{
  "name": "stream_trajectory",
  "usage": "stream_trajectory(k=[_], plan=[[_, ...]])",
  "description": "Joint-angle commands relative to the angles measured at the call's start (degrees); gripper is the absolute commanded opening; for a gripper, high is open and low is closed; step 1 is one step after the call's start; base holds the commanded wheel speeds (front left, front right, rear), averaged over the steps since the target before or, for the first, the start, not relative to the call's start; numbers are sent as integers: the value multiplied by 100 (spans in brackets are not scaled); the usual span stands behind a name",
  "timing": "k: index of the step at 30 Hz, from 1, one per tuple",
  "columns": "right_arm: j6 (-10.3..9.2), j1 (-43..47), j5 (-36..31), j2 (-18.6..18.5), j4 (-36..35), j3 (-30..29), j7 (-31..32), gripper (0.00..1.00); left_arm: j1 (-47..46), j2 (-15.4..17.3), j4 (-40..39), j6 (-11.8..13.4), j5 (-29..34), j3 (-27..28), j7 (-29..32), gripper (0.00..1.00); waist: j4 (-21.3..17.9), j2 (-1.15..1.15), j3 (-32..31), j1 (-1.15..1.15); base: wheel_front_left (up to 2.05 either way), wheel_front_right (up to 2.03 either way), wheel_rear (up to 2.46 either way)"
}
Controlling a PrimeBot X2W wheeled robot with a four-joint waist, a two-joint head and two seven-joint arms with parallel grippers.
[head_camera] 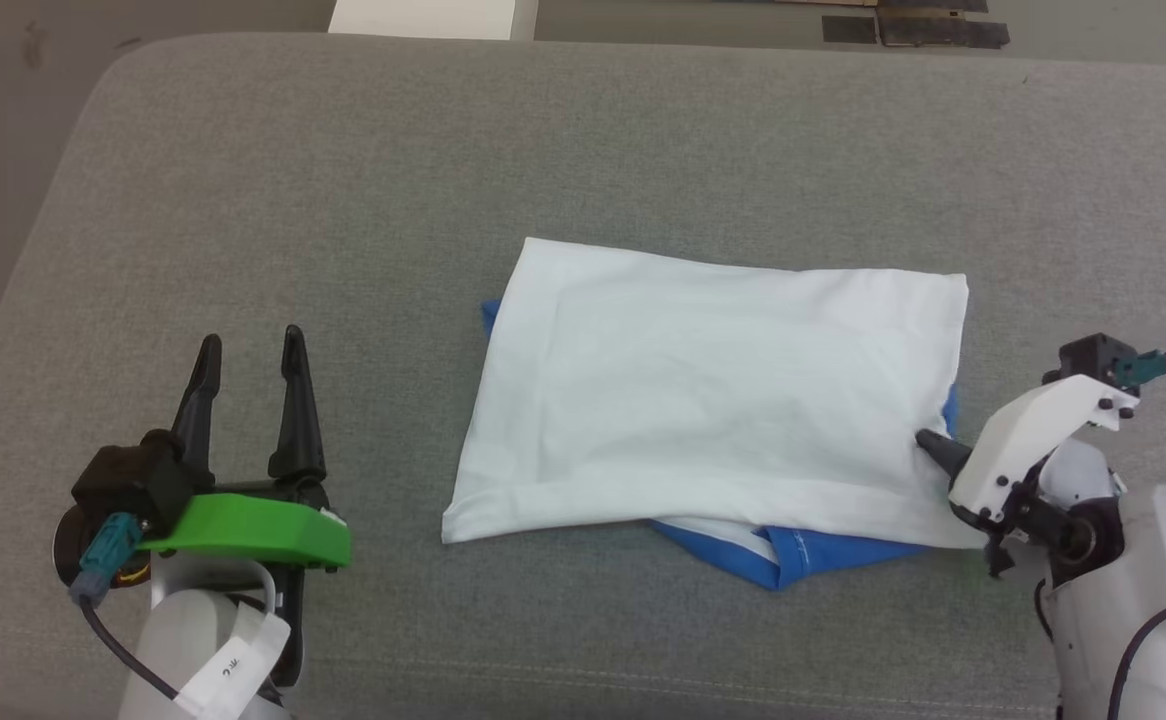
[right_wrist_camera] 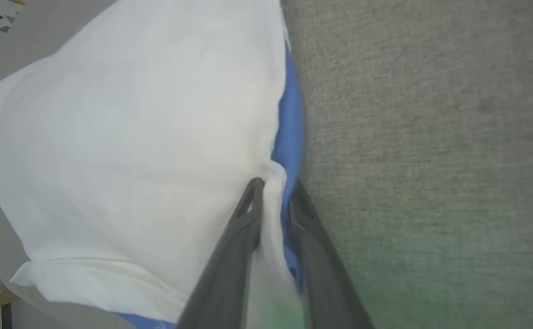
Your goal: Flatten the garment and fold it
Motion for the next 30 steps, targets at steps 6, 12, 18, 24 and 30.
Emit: stream_trajectory(k=[6,12,18,24,30], plan=[[-9,360,-417,111,-201,-360,-548,0,51,-42,8,-50,79,63,-26,100,-63,0,-99,0,0,0,0],[-9,659,-1368,111,-960,-1220,-875,0,151,-54,-74,-61,113,35,-26,100,-118,0,-160,0,0,0,0],[-9,967,-2070,111,-1728,-1596,-855,0,215,-60,-100,-67,133,9,-26,100,-177,0,-177,0,0,0,0],[-9,1314,-2024,111,-2600,-1053,-630,0,244,-63,-66,-71,133,-30,-26,100,-174,0,-218,0,0,0,0],[-9,1744,-1661,111,-4056,58,3,0,253,-65,-31,-73,137,-68,-26,100,-143,0,-255,0,0,0,0]])
